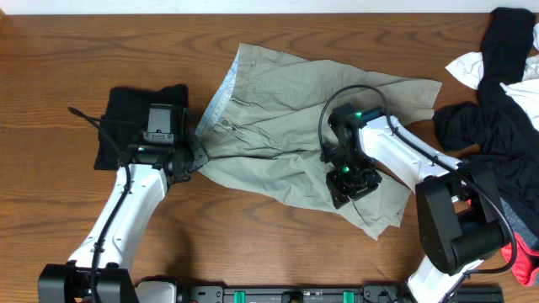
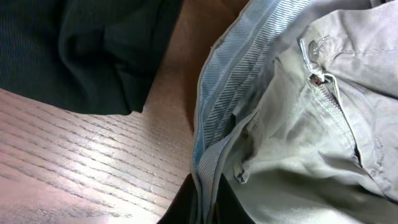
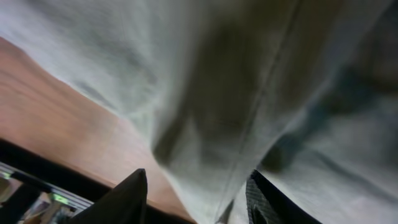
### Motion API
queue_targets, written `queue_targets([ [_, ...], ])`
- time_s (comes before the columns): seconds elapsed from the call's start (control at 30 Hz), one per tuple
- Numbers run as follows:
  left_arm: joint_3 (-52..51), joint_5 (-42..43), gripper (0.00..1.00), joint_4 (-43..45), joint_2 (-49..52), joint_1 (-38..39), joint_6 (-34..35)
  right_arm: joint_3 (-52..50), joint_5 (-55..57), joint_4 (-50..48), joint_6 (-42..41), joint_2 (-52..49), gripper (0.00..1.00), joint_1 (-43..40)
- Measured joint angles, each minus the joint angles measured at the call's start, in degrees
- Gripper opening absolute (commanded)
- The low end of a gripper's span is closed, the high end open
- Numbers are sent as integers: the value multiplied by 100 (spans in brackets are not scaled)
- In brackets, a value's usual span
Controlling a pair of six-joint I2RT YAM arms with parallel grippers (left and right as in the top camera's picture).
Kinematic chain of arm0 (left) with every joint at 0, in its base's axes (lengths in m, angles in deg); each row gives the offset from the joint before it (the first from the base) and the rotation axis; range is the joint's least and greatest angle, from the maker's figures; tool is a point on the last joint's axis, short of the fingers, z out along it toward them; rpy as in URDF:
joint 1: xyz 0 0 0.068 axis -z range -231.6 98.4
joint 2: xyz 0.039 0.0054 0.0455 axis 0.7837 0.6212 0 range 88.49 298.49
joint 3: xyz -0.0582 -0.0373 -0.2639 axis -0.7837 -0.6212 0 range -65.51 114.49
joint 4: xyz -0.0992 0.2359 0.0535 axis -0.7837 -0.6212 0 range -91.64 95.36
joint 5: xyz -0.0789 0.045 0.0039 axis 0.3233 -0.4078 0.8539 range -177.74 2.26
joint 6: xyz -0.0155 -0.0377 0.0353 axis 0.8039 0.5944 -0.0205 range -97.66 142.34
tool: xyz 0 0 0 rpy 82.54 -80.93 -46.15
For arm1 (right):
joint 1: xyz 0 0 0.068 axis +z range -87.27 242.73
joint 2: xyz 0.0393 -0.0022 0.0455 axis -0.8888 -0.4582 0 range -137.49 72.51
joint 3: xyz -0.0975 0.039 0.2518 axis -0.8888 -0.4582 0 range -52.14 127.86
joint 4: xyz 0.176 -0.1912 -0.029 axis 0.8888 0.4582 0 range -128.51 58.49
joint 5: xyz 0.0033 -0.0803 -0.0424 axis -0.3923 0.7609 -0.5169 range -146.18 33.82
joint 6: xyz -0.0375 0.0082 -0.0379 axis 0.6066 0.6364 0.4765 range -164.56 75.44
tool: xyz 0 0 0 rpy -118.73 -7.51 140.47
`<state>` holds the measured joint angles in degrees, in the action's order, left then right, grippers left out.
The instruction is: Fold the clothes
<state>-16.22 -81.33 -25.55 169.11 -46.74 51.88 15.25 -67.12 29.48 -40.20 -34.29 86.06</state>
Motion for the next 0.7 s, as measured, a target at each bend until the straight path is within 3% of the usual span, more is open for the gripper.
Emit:
queue_targets([
  [0.03, 0, 0, 6, 2, 0, 0, 0, -17, 46, -24, -17, 0, 3, 2],
  [0.07, 0, -2, 6, 0, 0, 0, 0, -31, 63, -33, -57, 0, 1, 2],
  [0.33, 0, 0, 6, -4, 0, 0, 0, 87, 1001, -13, -616, 0, 1, -76],
  [0.57, 0, -4, 6, -4, 0, 0, 0, 1399, 1727, -304, -699, 278, 2, -909],
  [0.6, 0, 0, 6, -4, 0, 0, 0, 1635, 1751, -463, -686, 358, 13, -1104],
  [0.67, 0, 0, 6, -2, 0, 4, 0, 1875, 1818, -817, -684, 466, 48, -1401],
  [0.7, 0, -2, 6, -4, 0, 0, 0, 1954, 1856, -1001, -656, 511, 52, -1576],
])
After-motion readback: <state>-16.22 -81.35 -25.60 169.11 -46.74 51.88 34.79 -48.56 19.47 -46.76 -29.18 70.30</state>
